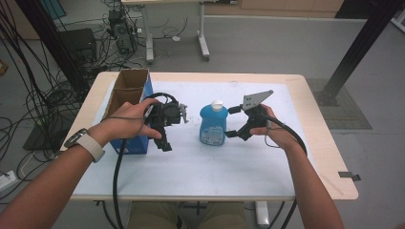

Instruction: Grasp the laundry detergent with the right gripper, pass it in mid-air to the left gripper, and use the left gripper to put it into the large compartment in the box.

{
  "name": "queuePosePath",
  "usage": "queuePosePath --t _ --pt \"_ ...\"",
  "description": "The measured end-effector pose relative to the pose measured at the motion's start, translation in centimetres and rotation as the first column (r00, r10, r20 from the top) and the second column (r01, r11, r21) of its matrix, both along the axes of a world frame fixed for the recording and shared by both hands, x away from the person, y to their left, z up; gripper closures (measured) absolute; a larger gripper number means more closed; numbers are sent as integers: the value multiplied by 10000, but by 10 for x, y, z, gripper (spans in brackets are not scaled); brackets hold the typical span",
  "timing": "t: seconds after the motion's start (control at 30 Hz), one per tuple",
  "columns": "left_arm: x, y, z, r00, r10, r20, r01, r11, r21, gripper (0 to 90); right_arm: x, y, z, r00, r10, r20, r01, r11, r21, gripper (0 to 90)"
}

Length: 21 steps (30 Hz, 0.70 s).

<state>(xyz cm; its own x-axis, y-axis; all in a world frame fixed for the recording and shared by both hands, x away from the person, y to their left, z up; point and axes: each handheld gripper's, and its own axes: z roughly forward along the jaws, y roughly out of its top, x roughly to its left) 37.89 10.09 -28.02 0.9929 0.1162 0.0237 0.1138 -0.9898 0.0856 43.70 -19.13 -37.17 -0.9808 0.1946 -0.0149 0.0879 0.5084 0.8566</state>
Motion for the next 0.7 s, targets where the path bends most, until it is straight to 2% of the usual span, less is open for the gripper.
queuePosePath --t 0.7 --pt "0 0 0 10000 0 -20 0 10000 9 114 0 0 -2 10000 12 -82 -13 9999 -126 36"
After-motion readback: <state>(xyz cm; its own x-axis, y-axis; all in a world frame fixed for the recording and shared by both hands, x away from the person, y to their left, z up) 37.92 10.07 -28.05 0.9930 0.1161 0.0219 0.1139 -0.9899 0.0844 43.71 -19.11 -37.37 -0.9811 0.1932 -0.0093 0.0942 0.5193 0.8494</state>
